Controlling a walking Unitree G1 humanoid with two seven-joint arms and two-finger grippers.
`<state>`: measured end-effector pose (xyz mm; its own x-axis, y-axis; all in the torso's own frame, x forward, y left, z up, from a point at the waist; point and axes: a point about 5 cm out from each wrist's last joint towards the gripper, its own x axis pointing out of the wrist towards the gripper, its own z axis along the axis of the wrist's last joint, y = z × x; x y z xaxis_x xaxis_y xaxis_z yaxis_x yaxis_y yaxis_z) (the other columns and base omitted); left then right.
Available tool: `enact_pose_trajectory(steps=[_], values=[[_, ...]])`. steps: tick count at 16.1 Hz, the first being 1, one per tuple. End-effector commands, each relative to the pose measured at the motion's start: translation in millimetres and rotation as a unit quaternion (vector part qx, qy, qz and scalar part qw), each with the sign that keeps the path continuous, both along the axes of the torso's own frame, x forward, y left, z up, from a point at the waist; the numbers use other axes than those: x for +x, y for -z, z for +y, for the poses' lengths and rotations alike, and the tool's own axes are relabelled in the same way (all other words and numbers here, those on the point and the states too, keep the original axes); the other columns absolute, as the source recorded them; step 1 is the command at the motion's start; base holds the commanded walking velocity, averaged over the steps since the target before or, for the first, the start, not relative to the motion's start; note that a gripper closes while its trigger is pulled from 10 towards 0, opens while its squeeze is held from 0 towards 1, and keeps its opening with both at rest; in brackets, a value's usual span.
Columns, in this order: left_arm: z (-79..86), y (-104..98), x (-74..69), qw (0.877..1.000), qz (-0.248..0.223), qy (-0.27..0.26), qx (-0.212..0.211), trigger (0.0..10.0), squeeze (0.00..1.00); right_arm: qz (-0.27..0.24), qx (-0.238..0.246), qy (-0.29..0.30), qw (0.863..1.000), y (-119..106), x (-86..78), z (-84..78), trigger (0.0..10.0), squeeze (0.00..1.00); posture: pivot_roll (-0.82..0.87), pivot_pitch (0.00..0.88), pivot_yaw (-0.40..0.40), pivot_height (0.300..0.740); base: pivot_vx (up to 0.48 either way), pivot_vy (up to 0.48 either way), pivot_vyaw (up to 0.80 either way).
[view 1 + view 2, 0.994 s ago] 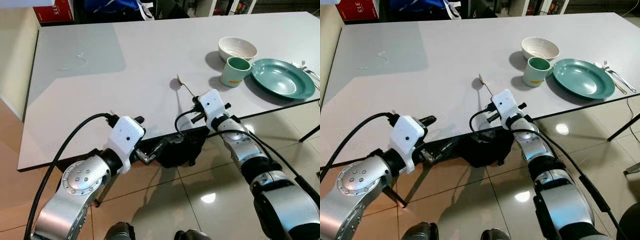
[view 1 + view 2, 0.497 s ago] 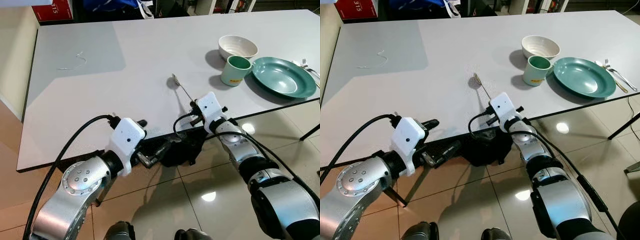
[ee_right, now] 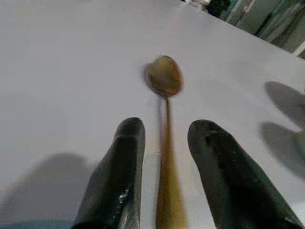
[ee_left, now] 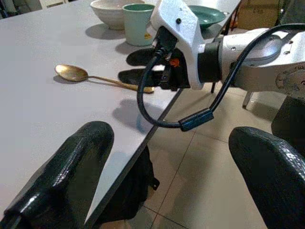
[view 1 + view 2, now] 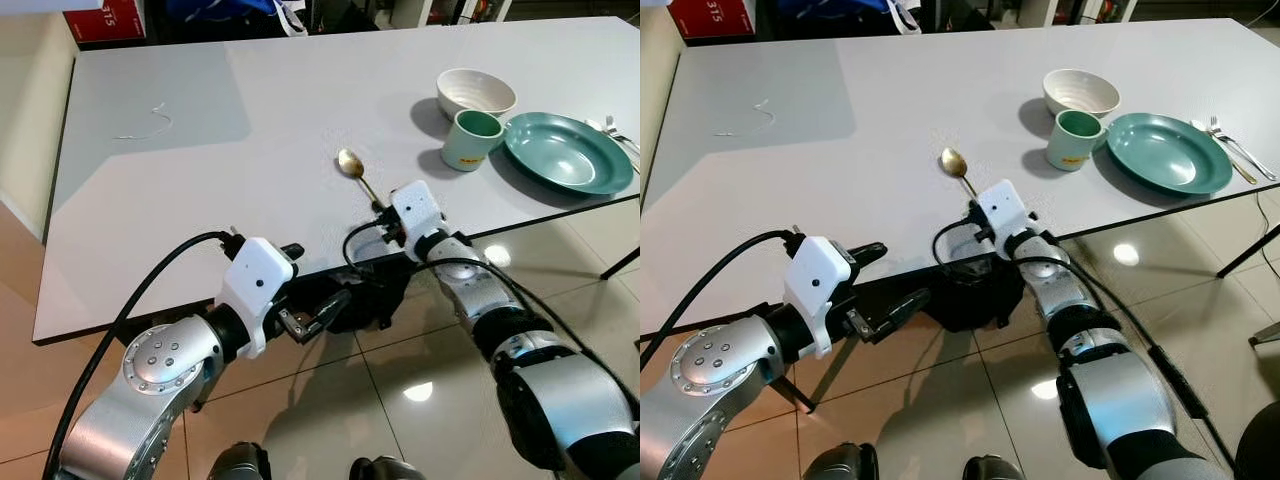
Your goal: Setting the table
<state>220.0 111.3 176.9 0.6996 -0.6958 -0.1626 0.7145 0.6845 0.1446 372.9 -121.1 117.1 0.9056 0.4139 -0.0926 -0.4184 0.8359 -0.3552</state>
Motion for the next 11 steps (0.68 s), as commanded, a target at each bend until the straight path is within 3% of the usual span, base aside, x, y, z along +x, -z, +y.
enact_pose_trajectory(steps=[1,3,4,5,6,7,9,11], values=[[-2.9,-3,-2.7,1.000,-0.001,0.014,-0.002,10.0,0.00,-0.003,0.012,-0.002,1.000,-3,1.3,-0.9,10.0,1.00,0.15,0.132,-0.057,0.740,0.000,0.000,0.00],[-3.8,-3,-2.3,1.000,-0.001,0.016,0.000,10.0,0.00,-0.009,0.001,0.004,1.000,-4,2.0,-1.1,10.0,1.00,0.15,0.122,-0.062,0.740,0.000,0.000,0.00],[-2.9,-3,-1.9,1.000,-0.004,0.014,0.001,10.0,0.00,-0.016,0.028,0.013,0.999,-10,4.5,-5.6,10.0,1.00,0.15,0.119,-0.066,0.740,0.000,0.000,0.00],[-1.7,-4,-1.4,1.000,-0.008,0.009,0.003,10.0,0.00,-0.023,0.051,0.021,0.998,-16,6.1,-9.4,10.0,0.93,0.15,0.116,-0.069,0.740,0.000,0.000,0.00],[1.8,-4,1.7,1.000,-0.014,-0.014,0.012,10.0,0.00,-0.038,0.102,0.042,0.993,-26,9.4,-18.5,10.0,0.00,0.15,0.113,-0.070,0.740,0.000,0.000,0.00],[11.5,-4,12.5,0.996,-0.033,-0.080,0.023,10.0,0.00,-0.068,0.172,0.084,0.979,-43,12.7,-35.2,10.0,0.00,0.13,0.101,-0.072,0.740,0.000,0.000,0.00],[22.3,-6,19.8,0.989,-0.047,-0.138,0.017,10.0,0.00,-0.070,0.221,0.124,0.965,-49,9.5,-49.6,10.0,0.00,0.12,0.088,-0.072,0.740,0.000,0.240,0.00],[33.7,-6,23.9,0.980,-0.053,-0.192,0.017,10.0,0.00,-0.073,0.217,0.117,0.966,-48,-8.5,-48.4,10.0,0.00,0.10,0.074,-0.066,0.740,0.000,0.480,0.00]])
